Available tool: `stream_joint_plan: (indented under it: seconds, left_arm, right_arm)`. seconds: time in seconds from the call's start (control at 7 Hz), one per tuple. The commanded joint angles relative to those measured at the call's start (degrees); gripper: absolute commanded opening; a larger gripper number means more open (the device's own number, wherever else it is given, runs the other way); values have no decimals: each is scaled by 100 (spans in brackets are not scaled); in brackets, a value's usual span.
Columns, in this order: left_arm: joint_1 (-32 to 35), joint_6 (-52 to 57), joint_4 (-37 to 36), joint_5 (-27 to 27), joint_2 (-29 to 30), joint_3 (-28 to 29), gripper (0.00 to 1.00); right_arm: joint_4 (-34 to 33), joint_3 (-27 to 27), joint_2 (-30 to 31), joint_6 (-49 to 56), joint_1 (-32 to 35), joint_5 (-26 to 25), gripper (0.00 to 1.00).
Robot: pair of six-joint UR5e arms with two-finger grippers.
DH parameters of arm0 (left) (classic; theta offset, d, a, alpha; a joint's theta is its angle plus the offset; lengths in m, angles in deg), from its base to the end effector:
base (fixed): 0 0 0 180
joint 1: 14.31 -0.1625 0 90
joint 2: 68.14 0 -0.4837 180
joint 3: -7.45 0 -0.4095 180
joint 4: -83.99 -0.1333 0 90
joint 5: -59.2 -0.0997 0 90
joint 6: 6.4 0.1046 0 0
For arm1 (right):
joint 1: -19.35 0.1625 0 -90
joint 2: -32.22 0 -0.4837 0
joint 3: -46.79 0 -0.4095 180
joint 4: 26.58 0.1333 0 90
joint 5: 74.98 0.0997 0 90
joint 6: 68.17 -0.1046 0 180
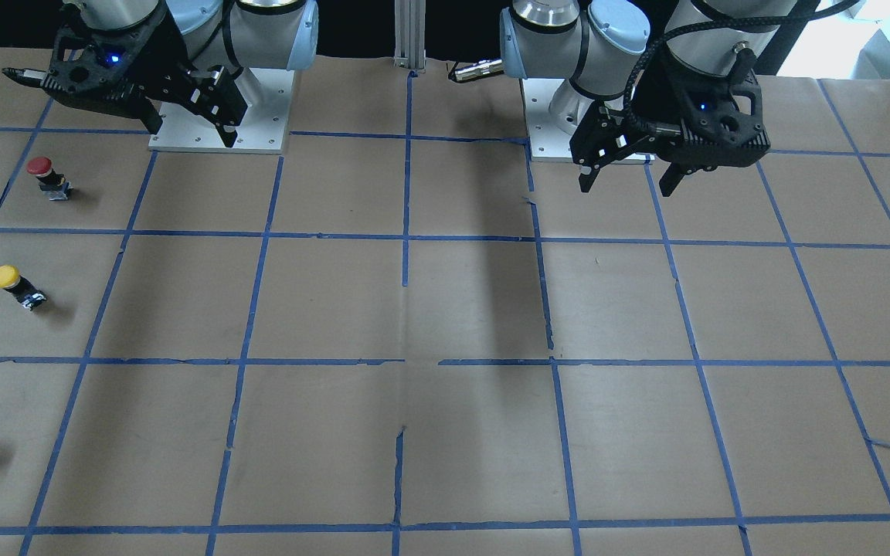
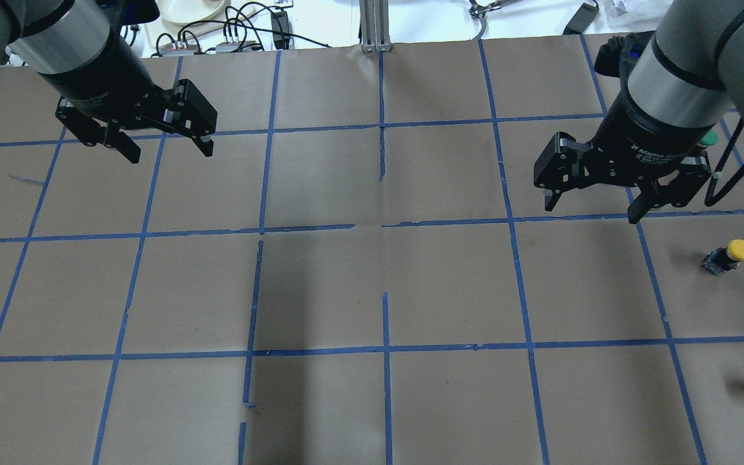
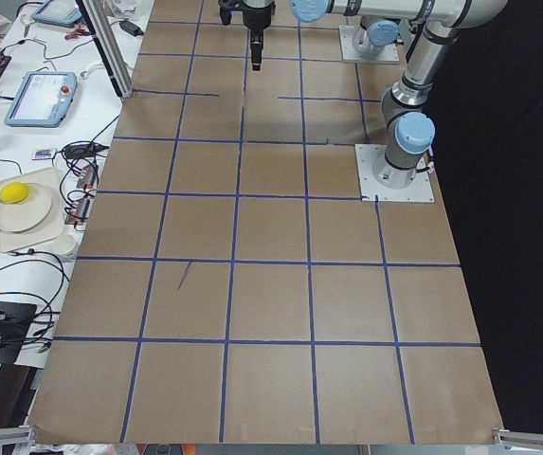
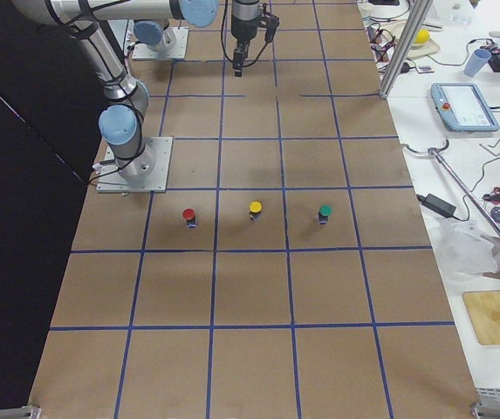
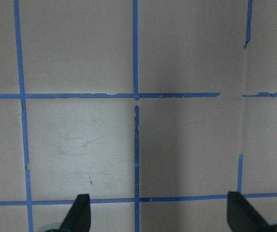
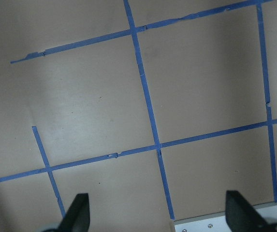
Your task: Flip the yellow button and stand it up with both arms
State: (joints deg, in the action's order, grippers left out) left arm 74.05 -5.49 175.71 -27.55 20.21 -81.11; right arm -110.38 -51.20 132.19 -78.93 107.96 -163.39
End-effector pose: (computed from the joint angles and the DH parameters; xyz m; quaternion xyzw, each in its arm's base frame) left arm -0.1249 -0.5009 0.5661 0.0060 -0.9995 0.0126 0.0281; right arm 0.1260 -0.4204 0.5414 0.1063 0.9936 0.0378 0.0108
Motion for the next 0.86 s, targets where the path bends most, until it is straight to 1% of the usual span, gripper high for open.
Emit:
stream_joint_plan:
  seconds: [0.0, 0.71]
  left_arm:
    - [-3, -3, -5, -18, -2, 6, 100]
    - [-3, 6, 3, -27, 6, -12, 100]
  right_arm:
    - [4, 7, 32, -32, 16, -28, 100]
    - [-23, -10, 32, -23, 7, -28, 100]
